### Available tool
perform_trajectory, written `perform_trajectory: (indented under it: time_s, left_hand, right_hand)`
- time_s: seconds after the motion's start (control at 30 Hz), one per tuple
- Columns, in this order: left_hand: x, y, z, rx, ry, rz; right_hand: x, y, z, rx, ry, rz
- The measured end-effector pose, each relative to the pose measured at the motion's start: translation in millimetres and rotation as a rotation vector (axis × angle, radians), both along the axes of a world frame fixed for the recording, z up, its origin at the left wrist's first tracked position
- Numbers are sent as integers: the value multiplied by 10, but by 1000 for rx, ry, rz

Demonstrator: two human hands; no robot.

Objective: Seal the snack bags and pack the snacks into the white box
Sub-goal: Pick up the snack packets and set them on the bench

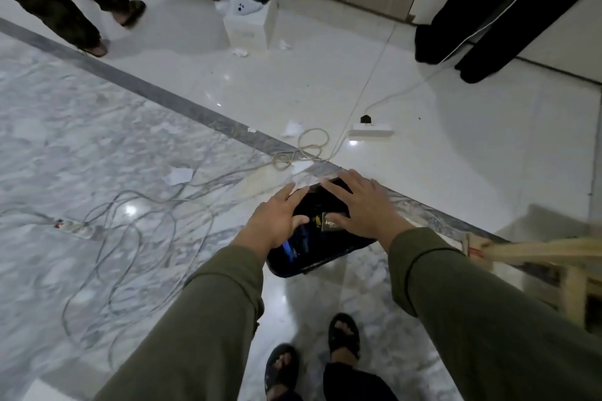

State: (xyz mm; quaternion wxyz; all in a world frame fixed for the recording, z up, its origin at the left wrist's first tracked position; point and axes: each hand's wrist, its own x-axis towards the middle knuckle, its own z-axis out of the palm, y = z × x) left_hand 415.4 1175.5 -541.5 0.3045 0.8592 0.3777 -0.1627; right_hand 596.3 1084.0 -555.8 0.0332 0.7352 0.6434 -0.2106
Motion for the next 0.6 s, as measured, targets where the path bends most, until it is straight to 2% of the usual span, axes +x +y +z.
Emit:
perform_trajectory:
  time_s: [0.2, 0.27, 0.37, 0.5, 0.6]
  left_hand:
    - [340, 156, 785, 106, 72, -29]
    - [504, 218, 1174, 171, 56, -71]
    - [765, 306, 1786, 236, 23, -110]
    - [1118, 339, 2559, 398, -53, -185]
    - [1353, 285, 3041, 460, -120, -239]
  right_hand:
    - [278, 92, 753, -12, -7, -59]
    - [386, 103, 1099, 60, -9, -79]
    - [558, 87, 1688, 281, -62, -117]
    - [844, -1, 2443, 213, -76, -210]
    - [1014, -138, 2946, 296, -150, -275]
